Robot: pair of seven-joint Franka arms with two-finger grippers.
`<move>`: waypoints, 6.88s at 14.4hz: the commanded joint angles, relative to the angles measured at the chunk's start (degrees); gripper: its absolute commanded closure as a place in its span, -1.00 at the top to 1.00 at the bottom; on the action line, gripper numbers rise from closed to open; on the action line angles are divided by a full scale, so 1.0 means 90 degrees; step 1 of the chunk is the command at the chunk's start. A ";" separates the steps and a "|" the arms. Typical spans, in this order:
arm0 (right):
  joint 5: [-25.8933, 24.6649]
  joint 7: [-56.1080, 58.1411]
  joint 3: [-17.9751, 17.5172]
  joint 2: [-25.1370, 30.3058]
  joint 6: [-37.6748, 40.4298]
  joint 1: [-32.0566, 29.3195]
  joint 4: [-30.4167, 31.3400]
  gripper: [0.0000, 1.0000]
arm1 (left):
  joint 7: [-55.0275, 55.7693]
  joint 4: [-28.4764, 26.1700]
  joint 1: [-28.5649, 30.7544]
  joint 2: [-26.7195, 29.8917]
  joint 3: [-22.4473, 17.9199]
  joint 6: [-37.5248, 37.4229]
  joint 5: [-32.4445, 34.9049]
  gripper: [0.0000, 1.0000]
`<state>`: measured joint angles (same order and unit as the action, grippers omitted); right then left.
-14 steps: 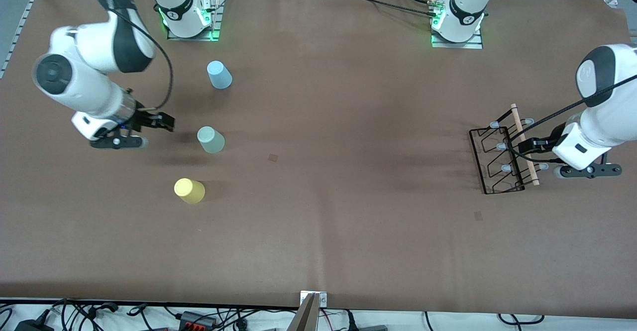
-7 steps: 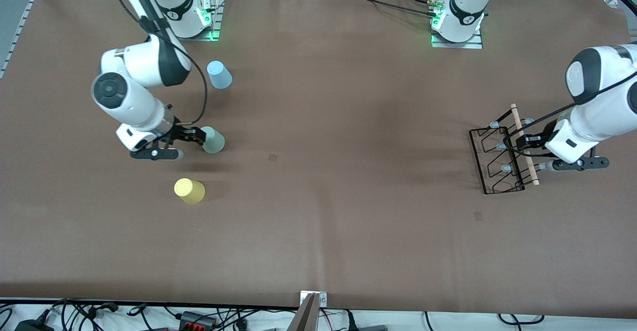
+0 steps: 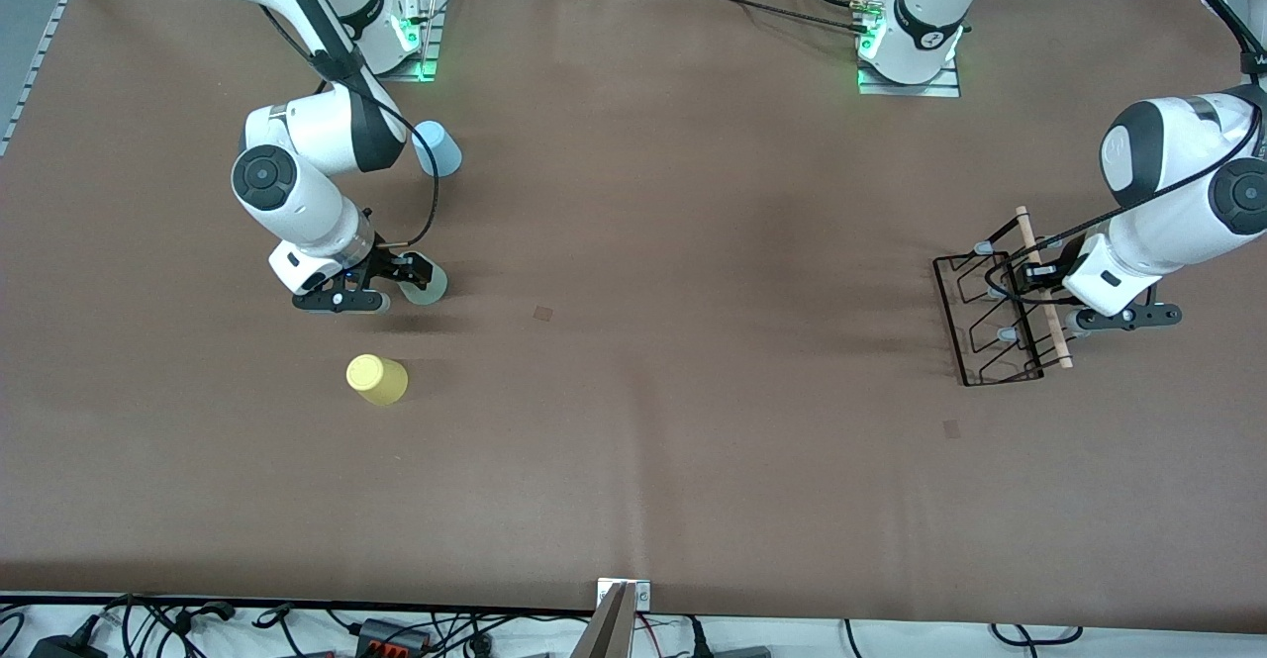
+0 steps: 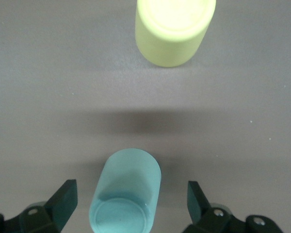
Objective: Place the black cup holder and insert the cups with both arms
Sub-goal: 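Slide the black rack with the left gripper toward the table middle, then carry the teal cup with the right gripper while the left gripper withdraws, then lower the teal cup onto a rack peg and open the right gripper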
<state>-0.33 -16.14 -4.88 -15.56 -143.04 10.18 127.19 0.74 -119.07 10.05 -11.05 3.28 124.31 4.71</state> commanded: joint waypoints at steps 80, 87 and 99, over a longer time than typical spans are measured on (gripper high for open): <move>0.0125 -0.6594 -0.0307 -0.0957 0.2837 0.3547 -0.3723 -0.69 | -0.0795 0.2175 0.1032 0.1033 0.2623 -0.3587 0.0033 0.73; 0.0047 -0.6605 -0.0483 -0.0898 0.2817 0.3537 -0.3303 -0.68 | -0.0864 0.2331 0.1032 0.0838 0.2633 -0.3450 0.0033 1.00; 0.0008 -0.2901 -0.0474 -0.0050 0.3803 0.1490 -0.3108 1.00 | -0.0952 0.3454 0.0915 0.0388 0.2633 -0.3607 -0.0269 1.00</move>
<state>-0.09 -52.86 -8.09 -19.31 -111.63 30.24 96.55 -7.00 -91.65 18.30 -5.74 26.97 93.67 4.07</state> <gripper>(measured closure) 0.000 0.000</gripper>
